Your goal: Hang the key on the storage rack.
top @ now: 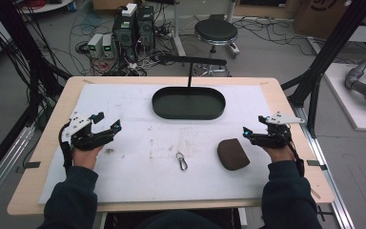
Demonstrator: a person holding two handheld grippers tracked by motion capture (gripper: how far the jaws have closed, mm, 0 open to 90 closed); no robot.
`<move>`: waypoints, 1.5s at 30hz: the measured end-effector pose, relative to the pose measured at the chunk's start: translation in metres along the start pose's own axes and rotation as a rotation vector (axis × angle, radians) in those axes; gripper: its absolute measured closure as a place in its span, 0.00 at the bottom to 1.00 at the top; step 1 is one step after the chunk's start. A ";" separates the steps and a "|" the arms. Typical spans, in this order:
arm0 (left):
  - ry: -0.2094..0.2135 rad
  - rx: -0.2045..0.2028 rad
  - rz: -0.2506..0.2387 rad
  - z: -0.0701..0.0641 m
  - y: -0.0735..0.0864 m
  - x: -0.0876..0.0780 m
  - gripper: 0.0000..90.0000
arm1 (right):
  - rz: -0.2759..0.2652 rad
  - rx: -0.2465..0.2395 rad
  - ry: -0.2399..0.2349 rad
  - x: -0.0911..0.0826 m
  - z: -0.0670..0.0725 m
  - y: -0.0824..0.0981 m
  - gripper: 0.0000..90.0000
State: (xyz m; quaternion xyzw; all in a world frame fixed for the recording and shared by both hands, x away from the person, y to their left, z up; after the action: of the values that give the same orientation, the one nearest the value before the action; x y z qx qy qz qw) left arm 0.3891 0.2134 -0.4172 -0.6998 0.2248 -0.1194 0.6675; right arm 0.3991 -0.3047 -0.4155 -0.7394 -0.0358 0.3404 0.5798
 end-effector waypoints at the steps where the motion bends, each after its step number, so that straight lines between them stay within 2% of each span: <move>1: 0.001 -0.005 0.000 0.000 0.000 0.000 0.28 | 0.000 -0.004 0.001 0.000 0.000 0.000 0.25; 11: 0.010 -0.006 0.017 -0.004 0.002 0.002 0.34 | 0.009 -0.013 0.012 -0.001 0.000 0.002 0.25; 17: 0.047 0.012 0.024 -0.012 0.001 0.004 0.38 | 0.001 -0.004 0.022 -0.006 0.000 0.003 0.26; 19: 0.074 0.001 0.023 -0.019 0.000 0.005 0.38 | -0.004 0.000 0.023 -0.006 0.000 0.003 0.26; 22: 0.076 -0.011 0.029 -0.025 0.001 0.008 0.34 | -0.007 0.007 0.024 -0.006 0.001 0.002 0.26; 23: 0.101 -0.015 0.052 -0.034 0.004 0.012 0.29 | -0.010 0.008 0.022 -0.006 0.003 0.002 0.26; 25: 0.135 -0.018 0.074 -0.045 0.007 0.018 0.29 | -0.009 0.005 0.022 -0.005 0.003 0.001 0.26; 28: 0.196 0.001 0.124 -0.066 0.013 0.025 0.28 | -0.005 0.005 0.025 -0.003 0.003 0.001 0.26; 29: 0.223 0.001 0.141 -0.073 0.015 0.027 0.30 | -0.003 0.007 0.025 -0.003 0.003 0.001 0.26; 30: 0.223 0.001 0.141 -0.073 0.015 0.027 0.37 | -0.001 0.006 0.023 -0.002 0.003 0.002 0.26; 31: 0.249 0.002 0.161 -0.079 0.017 0.029 0.42 | 0.000 0.008 0.022 -0.002 0.003 0.002 0.26; 32: 0.304 -0.001 0.205 -0.093 0.022 0.033 0.48 | 0.001 0.011 0.022 -0.002 0.003 0.002 0.26; 33: 0.304 -0.001 0.205 -0.093 0.022 0.033 0.51 | 0.001 0.011 0.022 -0.002 0.002 0.002 0.26; 34: 0.349 -0.001 0.243 -0.105 0.027 0.037 0.54 | -0.001 0.007 0.022 -0.002 0.003 0.001 0.26; 35: 0.371 -0.005 0.260 -0.111 0.030 0.039 0.56 | -0.003 0.005 0.022 -0.002 0.003 0.001 0.26; 36: 0.371 -0.005 0.260 -0.111 0.030 0.039 0.59 | -0.003 0.005 0.022 -0.002 0.003 0.001 0.26; 38: 0.418 -0.021 0.291 -0.128 0.035 0.045 0.60 | -0.005 0.008 0.022 -0.003 0.004 0.001 0.26; 40: 0.445 -0.015 0.316 -0.137 0.039 0.049 0.61 | -0.006 0.010 0.022 -0.003 0.004 0.001 0.26; 42: 0.455 -0.017 0.329 -0.141 0.041 0.051 0.61 | -0.005 0.009 0.023 -0.003 0.004 0.001 0.26; 44: 0.484 -0.019 0.371 -0.154 0.049 0.057 0.61 | -0.005 0.013 0.024 -0.003 0.003 0.001 0.26; 45: 0.484 -0.019 0.371 -0.154 0.049 0.057 0.61 | -0.005 0.013 0.024 -0.003 0.003 0.001 0.26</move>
State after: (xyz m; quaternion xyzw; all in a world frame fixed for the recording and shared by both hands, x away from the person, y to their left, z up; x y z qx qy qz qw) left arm 0.3596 0.0502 -0.4607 -0.6042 0.5024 -0.1566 0.5984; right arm 0.3947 -0.3042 -0.4151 -0.7397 -0.0287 0.3301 0.5857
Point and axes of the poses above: each handheld gripper's, and its own axes: x roughly forward along the jaws, y roughly out of its underside, z roughly to its left, the point moved 6 cm from there along x, roughly forward along the jaws, and after that the axes turned 3 degrees about -z, right-handed, at the moved point
